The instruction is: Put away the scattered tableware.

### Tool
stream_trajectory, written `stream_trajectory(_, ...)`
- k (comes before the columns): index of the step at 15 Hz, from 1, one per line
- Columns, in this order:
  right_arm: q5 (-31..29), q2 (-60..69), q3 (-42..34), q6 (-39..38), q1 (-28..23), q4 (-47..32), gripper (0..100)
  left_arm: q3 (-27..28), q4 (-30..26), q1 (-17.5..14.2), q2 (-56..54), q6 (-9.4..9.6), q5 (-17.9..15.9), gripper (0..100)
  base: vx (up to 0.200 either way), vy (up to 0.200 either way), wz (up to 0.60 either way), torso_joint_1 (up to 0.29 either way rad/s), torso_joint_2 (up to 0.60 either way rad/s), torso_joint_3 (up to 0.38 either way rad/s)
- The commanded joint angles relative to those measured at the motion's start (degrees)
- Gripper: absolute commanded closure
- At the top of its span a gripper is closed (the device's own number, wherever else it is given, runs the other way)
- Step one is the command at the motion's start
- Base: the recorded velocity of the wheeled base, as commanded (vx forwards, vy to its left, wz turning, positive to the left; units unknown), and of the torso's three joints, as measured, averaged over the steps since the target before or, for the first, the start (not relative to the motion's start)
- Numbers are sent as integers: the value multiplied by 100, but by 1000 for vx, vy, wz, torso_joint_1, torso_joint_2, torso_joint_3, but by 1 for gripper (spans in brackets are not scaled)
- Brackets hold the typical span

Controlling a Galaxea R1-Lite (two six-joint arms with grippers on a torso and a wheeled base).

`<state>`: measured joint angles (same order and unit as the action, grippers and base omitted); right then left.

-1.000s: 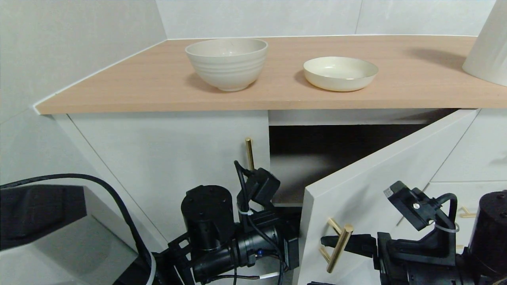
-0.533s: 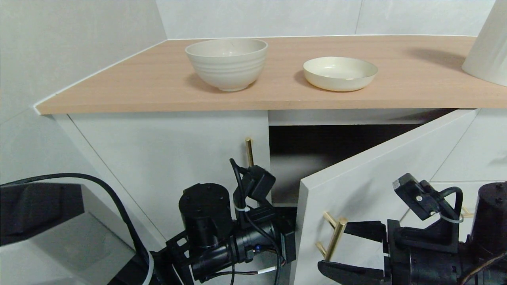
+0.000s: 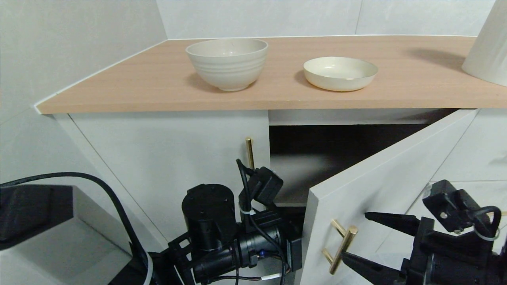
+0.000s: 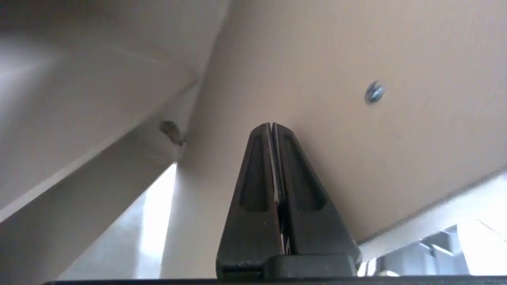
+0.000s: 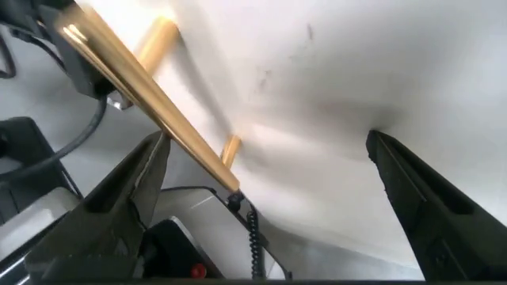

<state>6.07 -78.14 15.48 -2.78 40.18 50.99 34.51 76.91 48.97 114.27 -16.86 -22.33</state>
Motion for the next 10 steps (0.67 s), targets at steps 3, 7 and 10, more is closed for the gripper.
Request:
stream_trajectory(3,70,1055,-142,-267,43,-318,0,91,-212,139,-142,-10,54,100,0,0,0,0,0,0)
stream_trajectory(7,272,1354,-142,-320,34,-397,0,179,-229,148,-54,-10,54,100,-150,0,0,3,5,3)
stream_trajectory(10,272,1407,-124,-320,34,-415,0,407,-326,148,174,-2,62,100,-200,0,0,4,5,-1)
